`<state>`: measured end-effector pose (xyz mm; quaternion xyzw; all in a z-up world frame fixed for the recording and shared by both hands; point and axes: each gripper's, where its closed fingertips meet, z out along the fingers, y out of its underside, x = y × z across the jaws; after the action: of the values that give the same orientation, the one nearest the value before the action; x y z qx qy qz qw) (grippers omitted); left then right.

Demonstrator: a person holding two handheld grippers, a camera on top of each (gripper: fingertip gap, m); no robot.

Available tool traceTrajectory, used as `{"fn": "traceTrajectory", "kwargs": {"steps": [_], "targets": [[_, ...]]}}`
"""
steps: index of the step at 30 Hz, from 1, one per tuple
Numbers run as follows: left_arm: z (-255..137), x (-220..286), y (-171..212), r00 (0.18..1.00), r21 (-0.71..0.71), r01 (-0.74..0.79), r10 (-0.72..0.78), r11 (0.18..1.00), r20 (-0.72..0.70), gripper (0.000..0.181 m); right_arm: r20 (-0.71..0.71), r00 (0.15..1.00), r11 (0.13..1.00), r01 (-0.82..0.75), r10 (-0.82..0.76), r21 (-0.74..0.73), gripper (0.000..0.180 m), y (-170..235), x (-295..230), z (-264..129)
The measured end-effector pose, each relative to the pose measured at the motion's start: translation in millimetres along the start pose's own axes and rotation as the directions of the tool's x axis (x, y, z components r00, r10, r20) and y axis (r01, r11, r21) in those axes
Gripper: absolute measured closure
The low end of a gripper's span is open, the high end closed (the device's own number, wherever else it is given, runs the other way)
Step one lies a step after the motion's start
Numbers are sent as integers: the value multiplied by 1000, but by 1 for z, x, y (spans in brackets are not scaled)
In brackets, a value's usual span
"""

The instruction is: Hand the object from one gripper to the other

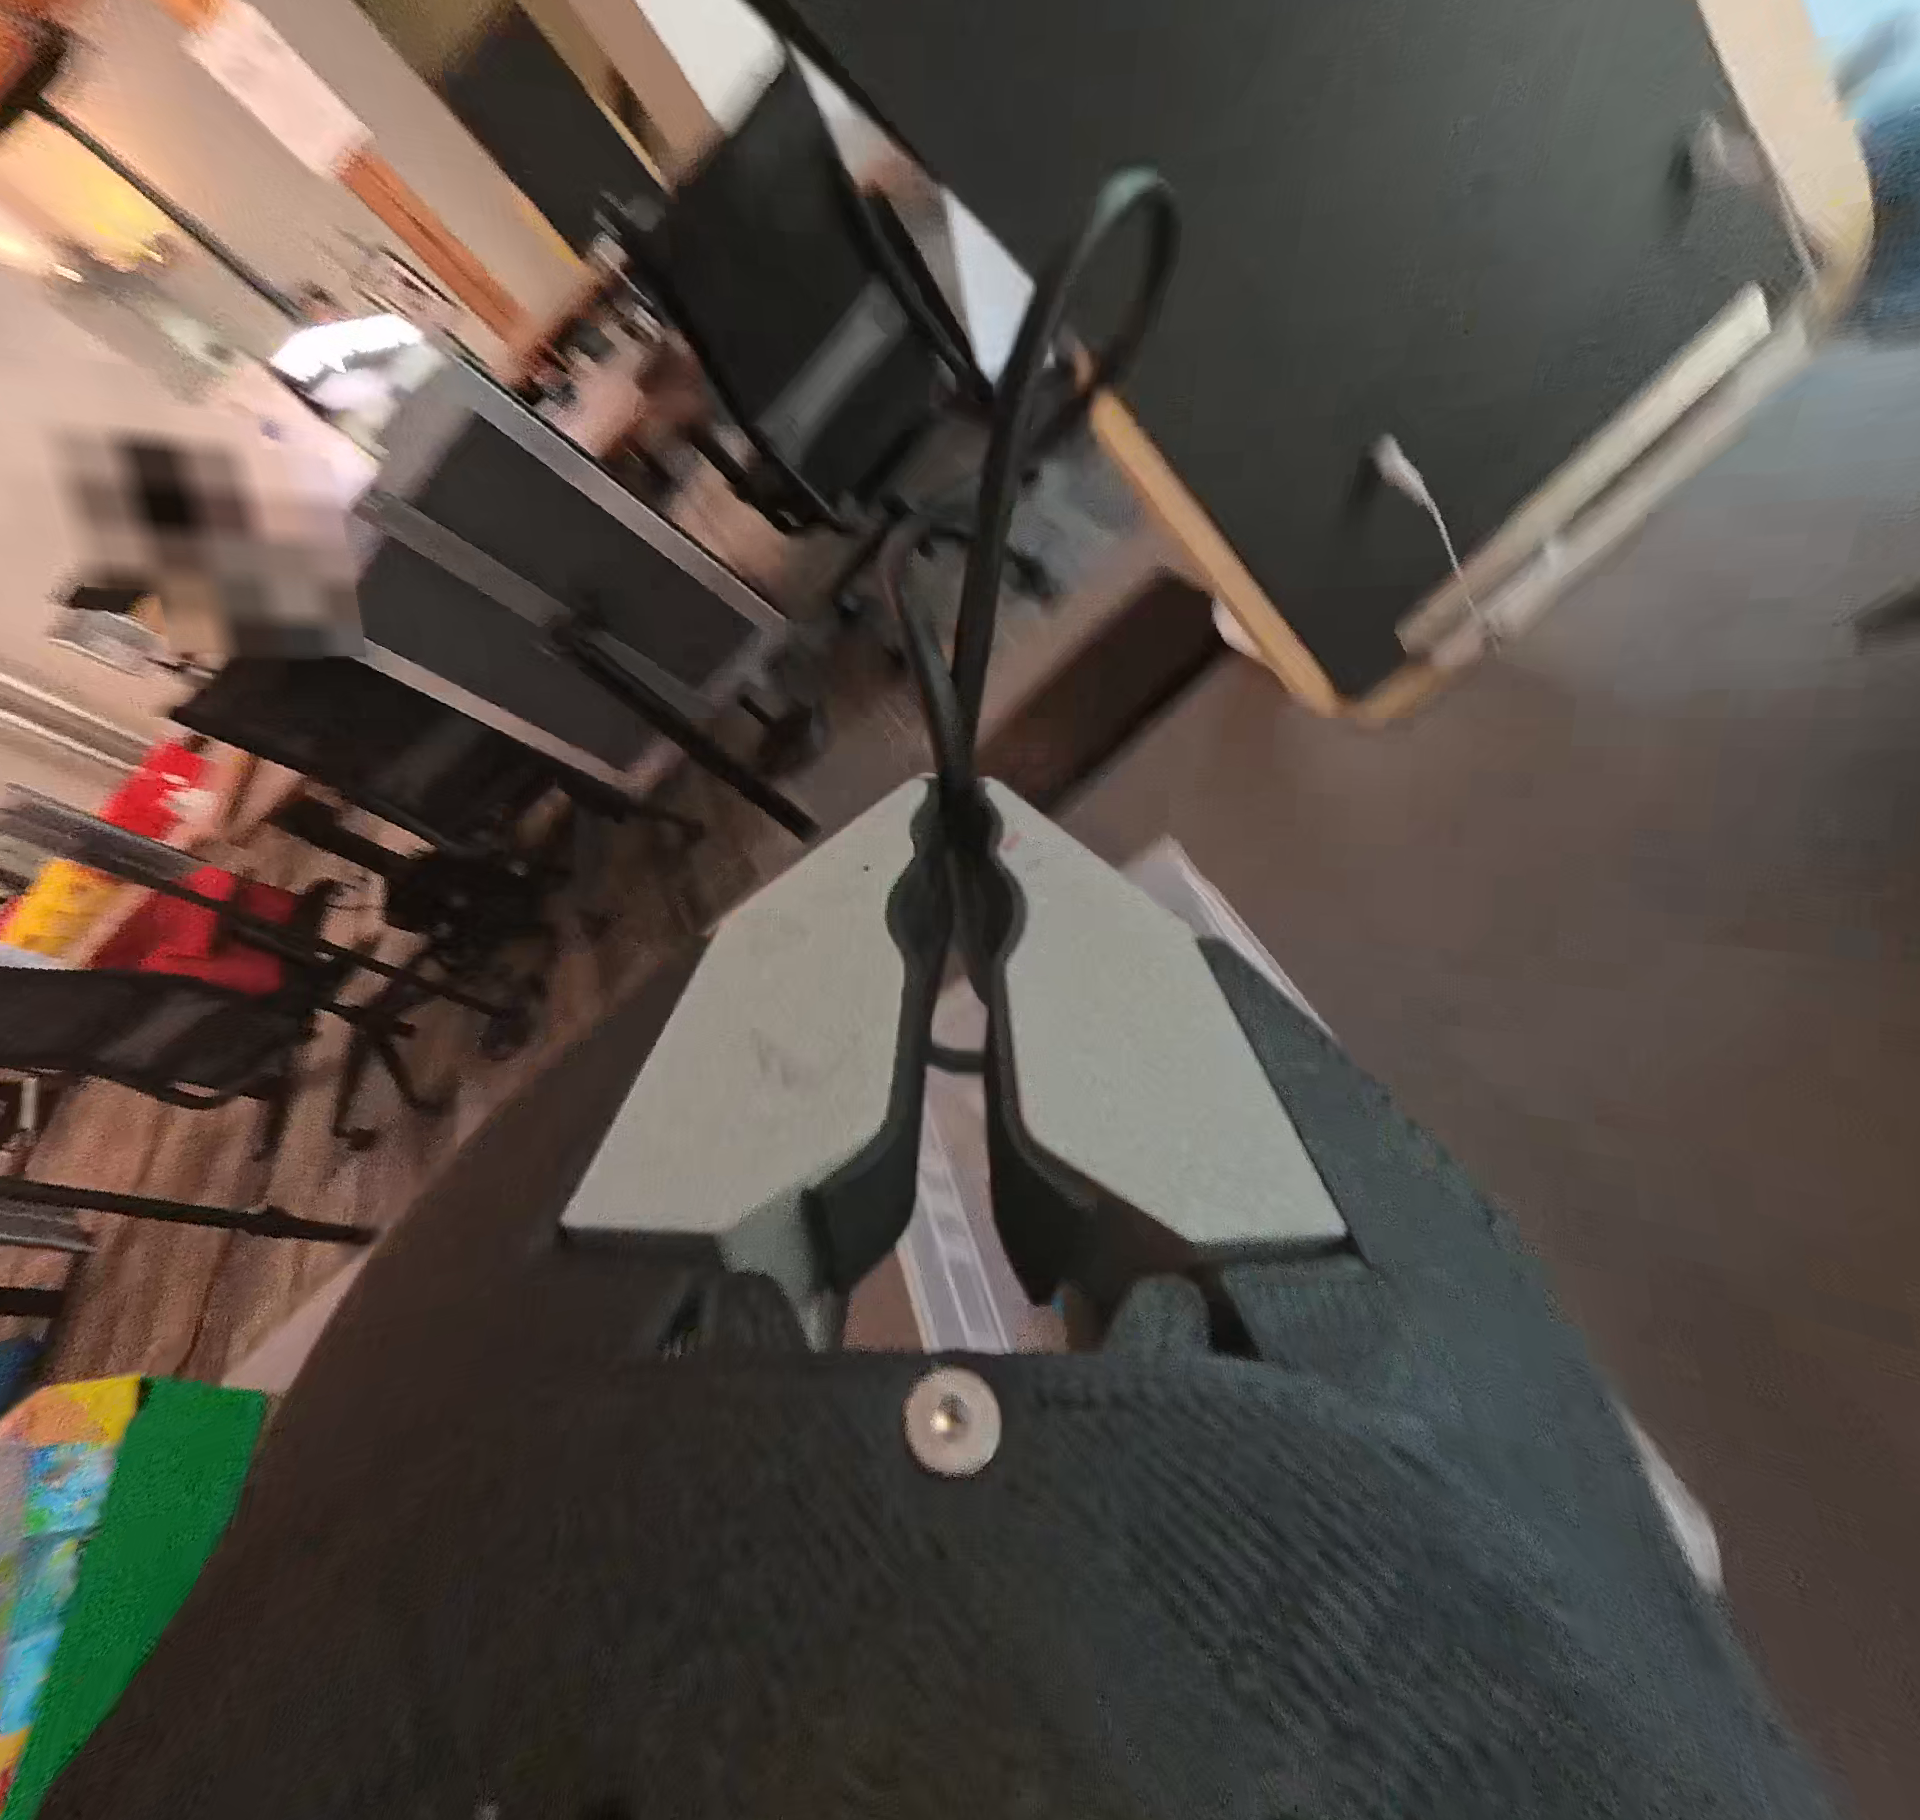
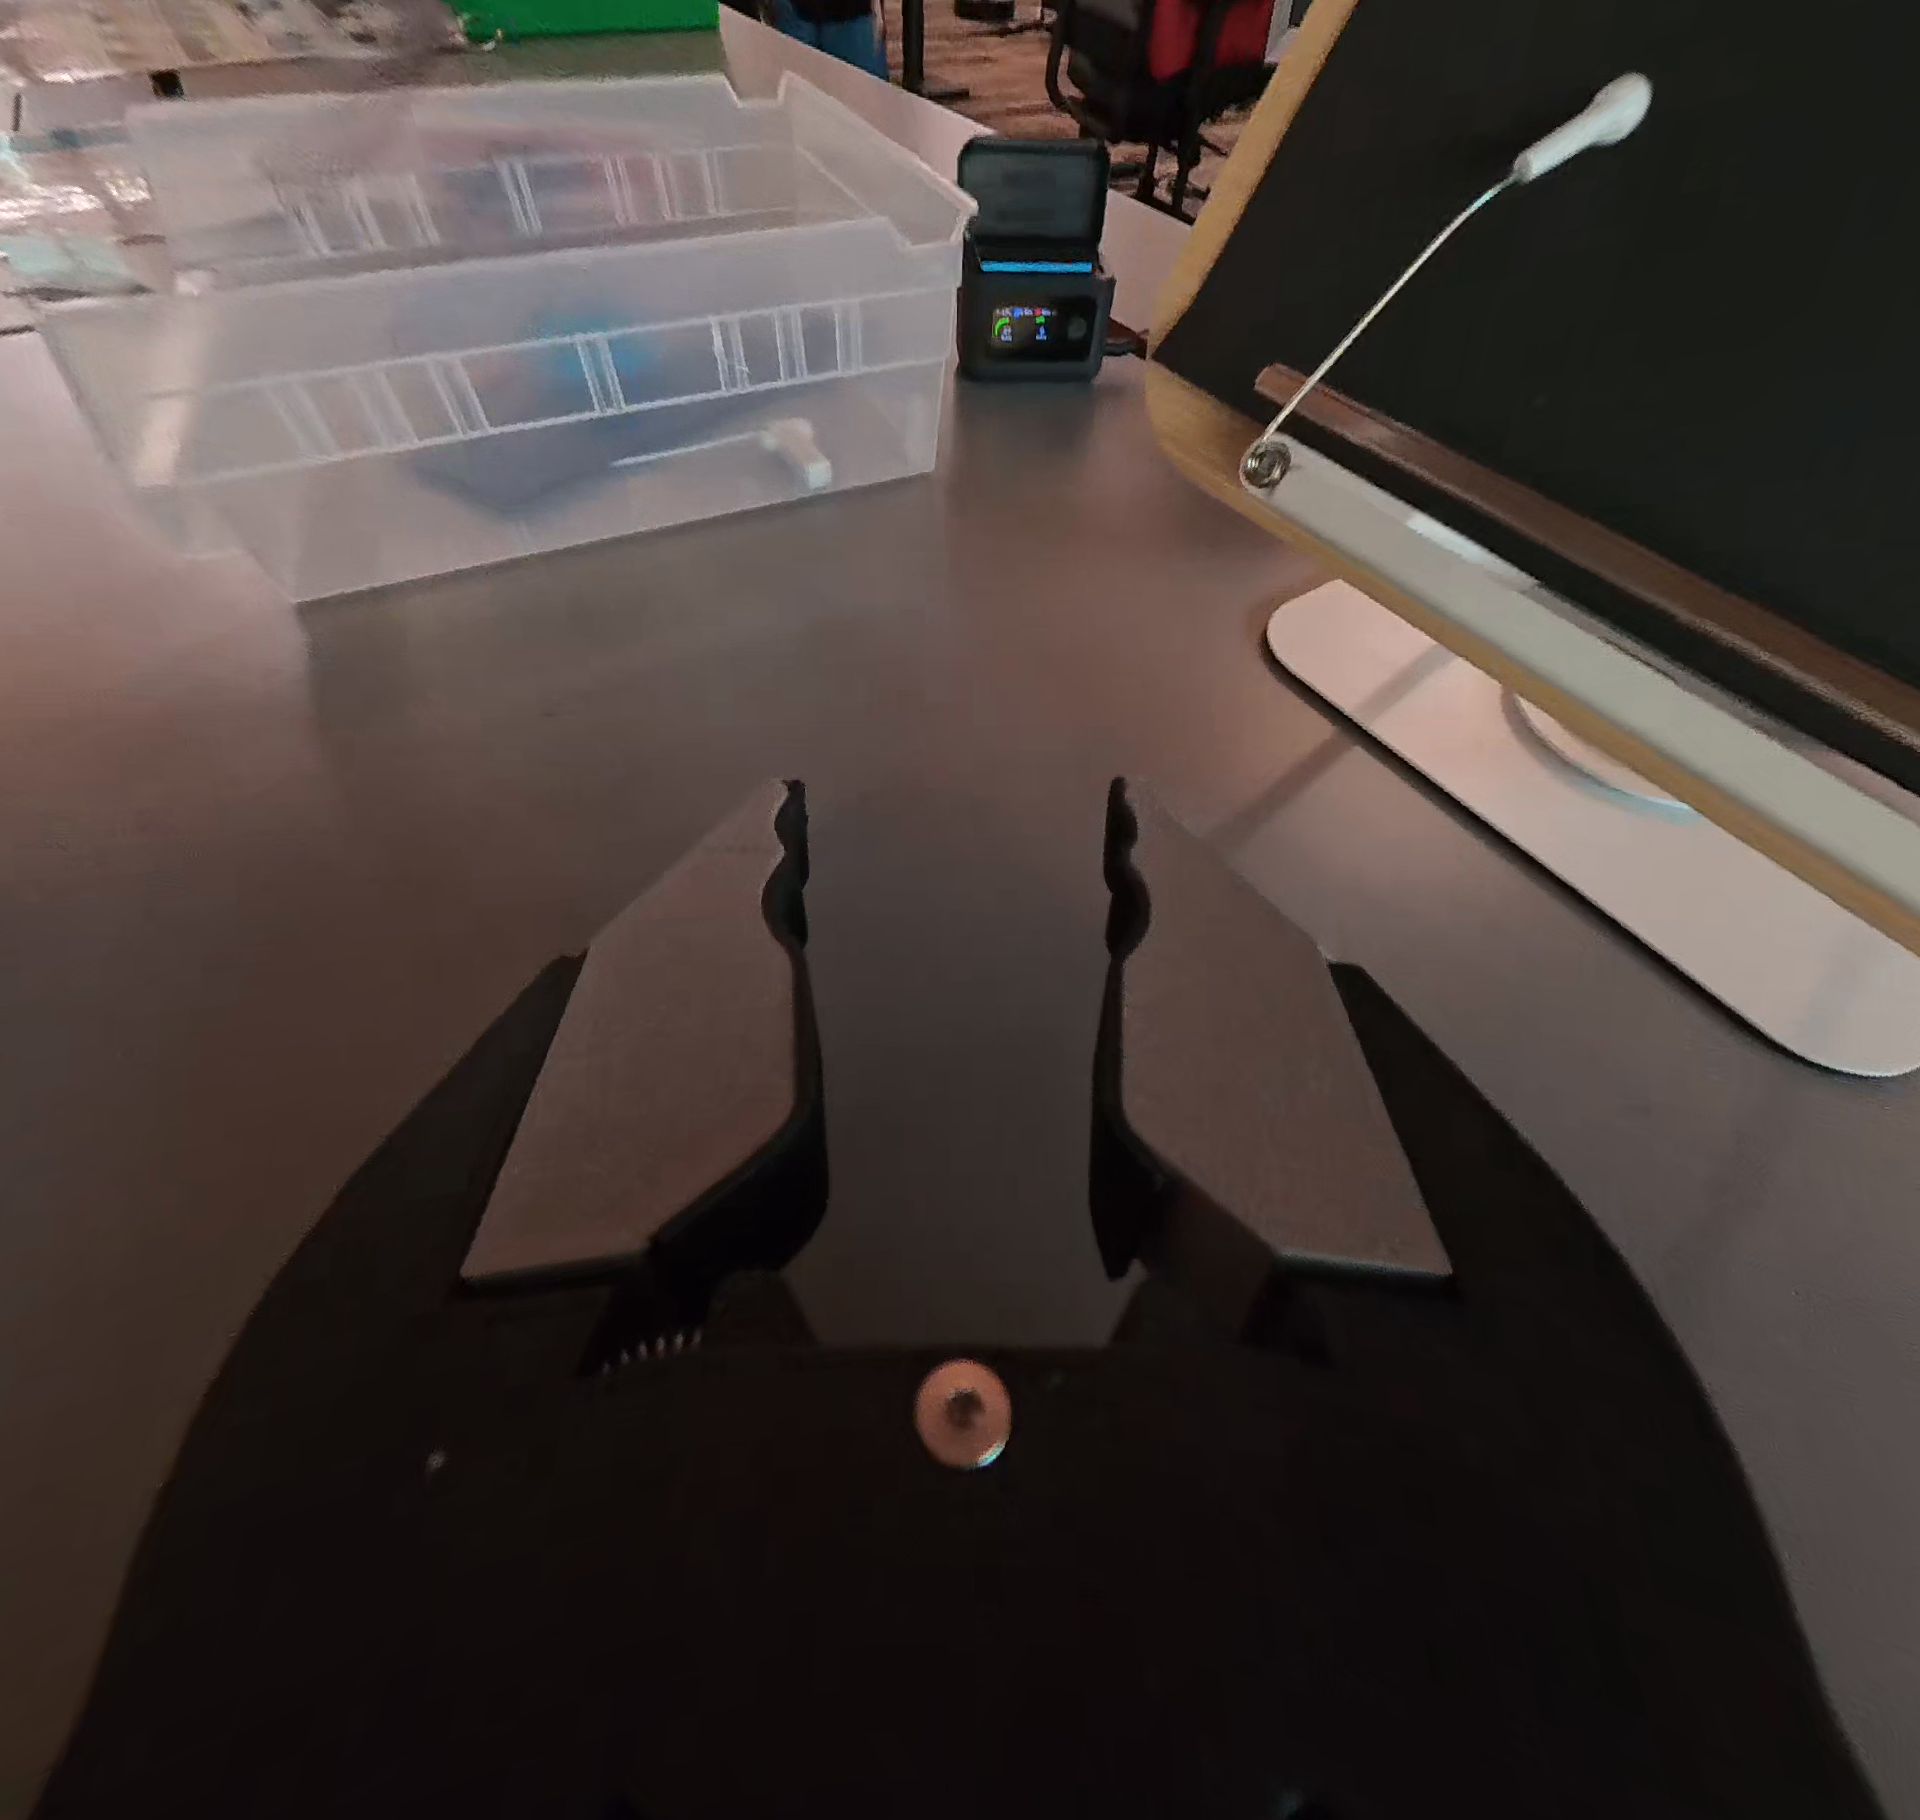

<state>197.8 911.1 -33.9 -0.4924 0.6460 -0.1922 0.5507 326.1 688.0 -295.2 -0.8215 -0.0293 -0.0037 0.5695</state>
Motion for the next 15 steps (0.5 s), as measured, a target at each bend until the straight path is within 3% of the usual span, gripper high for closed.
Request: {"fn": "traceTrajectory", "kwargs": {"steps": [2,4,7,10,15], "targets": [[-16,-21,-46,999,107,27,-31,994,36,180,-8,1000,1000,3,-3,-16,125,4,2,1],[-22,-13,-72,999,111,25,-22,994,-33,180,-3,1000,1000,-10,10,-4,125,1,3,0],[-21,1,-93,997,69,-61,64,996,-41,180,54,997,998,-62,61,22,120,-2,0,-2],[-20,28,-116,988,91,-25,38,996,-150,180,107,990,994,-99,94,41,118,-2,-2,-4],[-17,80,-122,957,98,-42,68,994,-283,180,266,961,983,-116,74,143,115,-27,-26,-21]]}}
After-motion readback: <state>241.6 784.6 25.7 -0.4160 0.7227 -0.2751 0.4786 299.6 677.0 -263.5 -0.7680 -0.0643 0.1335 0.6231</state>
